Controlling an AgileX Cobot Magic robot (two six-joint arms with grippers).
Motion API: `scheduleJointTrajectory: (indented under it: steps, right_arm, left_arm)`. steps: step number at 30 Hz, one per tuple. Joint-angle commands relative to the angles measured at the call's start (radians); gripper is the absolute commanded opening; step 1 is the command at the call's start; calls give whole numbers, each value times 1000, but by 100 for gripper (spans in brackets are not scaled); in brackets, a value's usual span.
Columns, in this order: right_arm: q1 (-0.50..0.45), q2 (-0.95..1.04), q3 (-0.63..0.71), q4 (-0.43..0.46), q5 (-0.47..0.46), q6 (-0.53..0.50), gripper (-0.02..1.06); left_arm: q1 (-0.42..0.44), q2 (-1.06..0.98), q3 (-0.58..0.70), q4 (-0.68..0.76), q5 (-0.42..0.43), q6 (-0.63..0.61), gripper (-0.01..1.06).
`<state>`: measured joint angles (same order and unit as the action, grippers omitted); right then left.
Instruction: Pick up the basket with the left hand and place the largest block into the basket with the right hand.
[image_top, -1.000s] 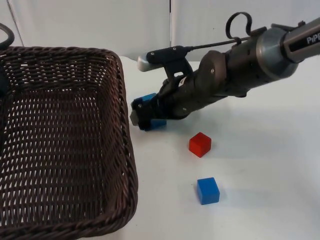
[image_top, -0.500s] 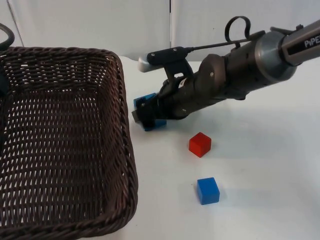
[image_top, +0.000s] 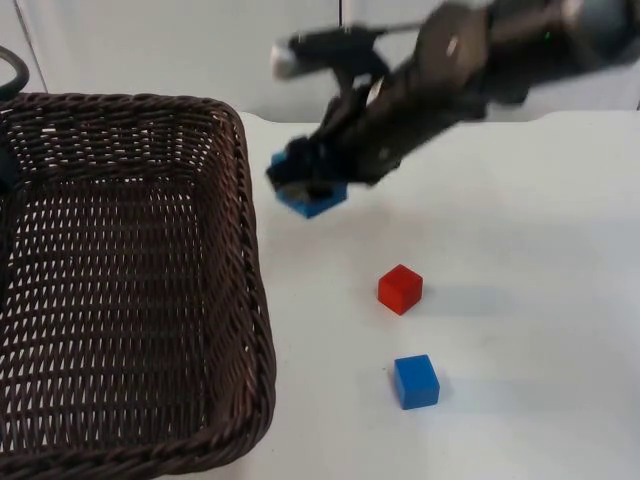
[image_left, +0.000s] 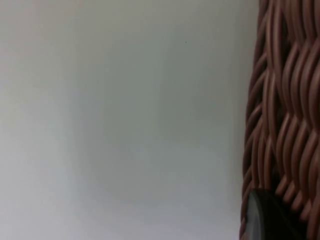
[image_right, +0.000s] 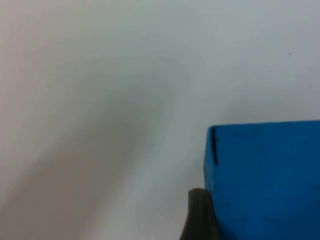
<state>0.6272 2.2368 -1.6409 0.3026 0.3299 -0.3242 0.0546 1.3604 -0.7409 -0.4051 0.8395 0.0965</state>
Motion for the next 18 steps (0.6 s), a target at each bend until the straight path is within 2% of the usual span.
scheduleJointTrajectory:
  steps: [1,2,3,4,6,7,9,13,18]
  right_arm:
    - [-16,-54,-3,-29,67,-5,0]
    - [-27,-82,-3,-36,115,-2,0]
    - [-27,-82,-3,-36,115,-2,0]
    - [-45,-116,-3,-40,183,-2,0]
    - [-64,-163,-3,-47,256,-2,0]
    - [-64,-163,-3,-47,256,-2,0]
    - [-76,-200,-3,-67,318,-2,0]
    - [-76,-254,-3,-111,368,-2,0]
    - [-74,-323,-3,-113,399,2,0]
  left_arm:
    - [5,-10,0,-23,-14,0,0]
    - [5,-10,0,-23,-14,0,0]
    - [5,-10,0,-23,-14,0,0]
    - [5,-10,0,-23,-14,0,0]
    - [5,-10,0,-23,-14,0,0]
    - [5,-10,0,-23,-14,0,0]
    - [5,-10,0,-25,-14,0,0]
    - [5,-10,0,-25,-14,0,0]
    - [5,-10,0,-20,-14,0,0]
